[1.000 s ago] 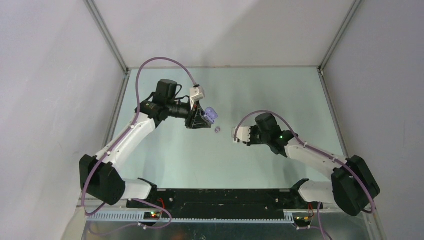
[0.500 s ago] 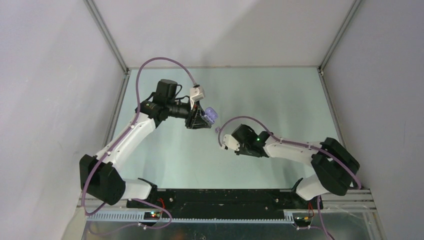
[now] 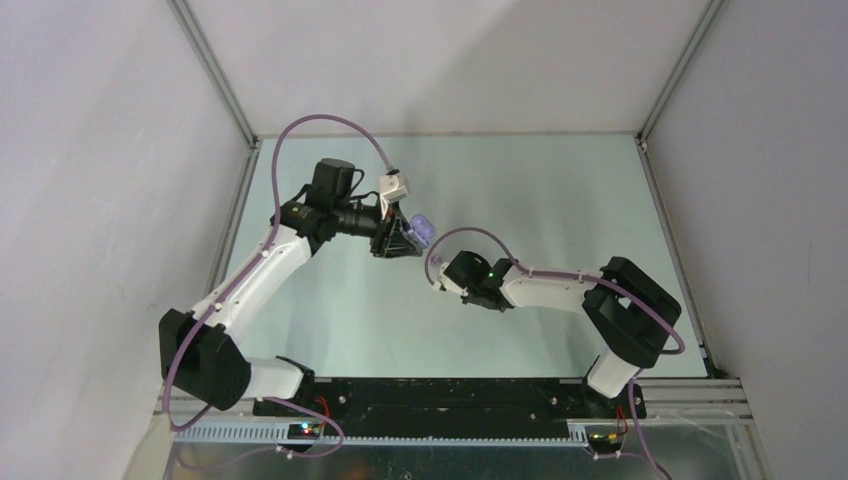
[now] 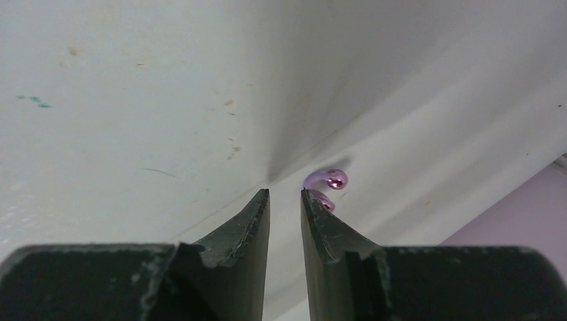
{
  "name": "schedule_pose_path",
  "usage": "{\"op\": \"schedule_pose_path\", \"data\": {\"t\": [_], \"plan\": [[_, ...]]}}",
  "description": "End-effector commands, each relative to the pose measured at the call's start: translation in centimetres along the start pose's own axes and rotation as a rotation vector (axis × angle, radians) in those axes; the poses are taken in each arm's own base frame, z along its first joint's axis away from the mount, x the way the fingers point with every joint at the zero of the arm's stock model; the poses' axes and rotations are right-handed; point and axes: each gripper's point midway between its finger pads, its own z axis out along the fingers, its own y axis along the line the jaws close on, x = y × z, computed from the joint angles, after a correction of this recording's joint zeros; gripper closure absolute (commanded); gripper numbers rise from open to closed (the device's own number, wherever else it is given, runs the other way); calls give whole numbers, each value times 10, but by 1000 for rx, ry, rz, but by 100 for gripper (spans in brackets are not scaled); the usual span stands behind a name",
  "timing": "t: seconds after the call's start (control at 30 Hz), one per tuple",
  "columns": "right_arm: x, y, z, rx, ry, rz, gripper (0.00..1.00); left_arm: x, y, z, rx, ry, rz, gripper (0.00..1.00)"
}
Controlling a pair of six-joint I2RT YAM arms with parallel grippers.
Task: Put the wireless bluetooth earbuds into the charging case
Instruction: Pick up the left earbud from the center of the board.
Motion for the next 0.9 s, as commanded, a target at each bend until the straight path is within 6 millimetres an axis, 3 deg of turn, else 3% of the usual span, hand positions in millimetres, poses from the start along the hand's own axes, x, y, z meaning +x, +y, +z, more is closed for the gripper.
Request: {"op": "schedule_pose_path", "data": {"t": [0.0, 0.87], "plan": [[-9, 8, -5, 5, 5, -4, 71, -6, -1, -2, 7, -22, 29, 100], [25, 9, 12, -8, 116, 24, 68, -6, -1, -2, 7, -19, 27, 100]]}}
